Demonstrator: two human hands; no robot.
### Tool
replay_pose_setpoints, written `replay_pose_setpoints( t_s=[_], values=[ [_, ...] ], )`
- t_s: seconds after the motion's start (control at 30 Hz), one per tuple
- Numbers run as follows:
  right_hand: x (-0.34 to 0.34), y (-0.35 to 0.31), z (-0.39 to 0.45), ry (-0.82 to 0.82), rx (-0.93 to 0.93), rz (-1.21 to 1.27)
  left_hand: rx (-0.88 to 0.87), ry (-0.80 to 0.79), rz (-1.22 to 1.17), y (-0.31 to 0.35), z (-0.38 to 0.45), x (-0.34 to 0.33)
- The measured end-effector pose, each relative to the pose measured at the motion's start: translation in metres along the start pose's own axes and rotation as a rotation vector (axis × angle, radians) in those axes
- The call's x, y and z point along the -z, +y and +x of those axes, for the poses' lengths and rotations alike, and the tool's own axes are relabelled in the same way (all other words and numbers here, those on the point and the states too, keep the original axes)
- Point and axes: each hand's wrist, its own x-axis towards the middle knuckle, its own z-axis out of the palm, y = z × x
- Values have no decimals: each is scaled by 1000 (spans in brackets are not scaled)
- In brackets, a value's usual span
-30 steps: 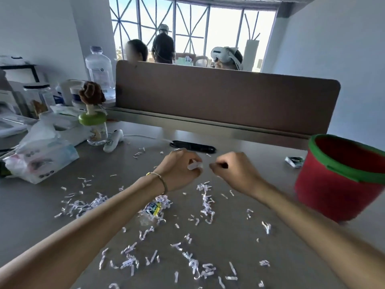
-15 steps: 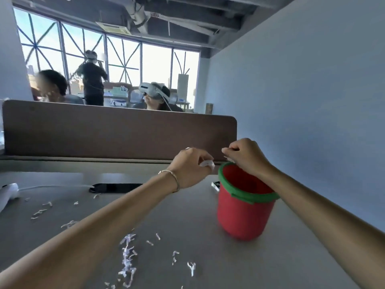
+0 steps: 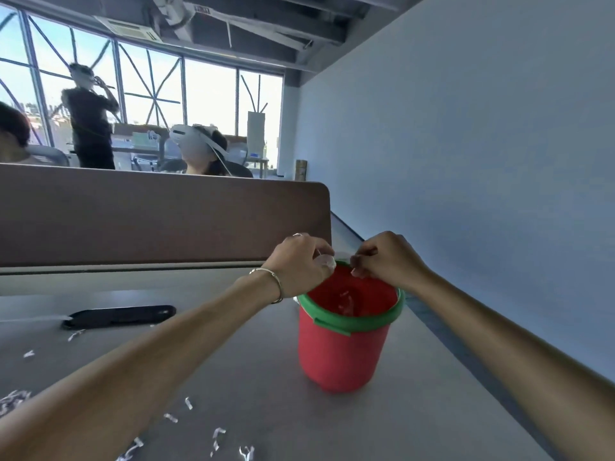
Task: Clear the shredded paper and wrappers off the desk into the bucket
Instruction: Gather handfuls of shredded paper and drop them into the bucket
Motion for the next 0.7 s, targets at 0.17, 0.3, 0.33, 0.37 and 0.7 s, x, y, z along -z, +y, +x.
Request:
replay_pose_setpoints(
  t_s=[0.17,0.3,0.33,0.37,0.7],
  values=[
    [6,1,-7,18,10,-89,-4,-49,40,5,8,-10],
    [6,-3,-14,40,47,-102,-5,-89,80,4,8,-15],
    [5,-5,-15,41,66,-89,-8,-90,102,4,7,-15],
    [3,-8,-17,42,82,-69,-8,-84,117,3,5,-14],
    [-44,-92,-38,72,346,102,77,0,227,-37,-63,36]
  ],
)
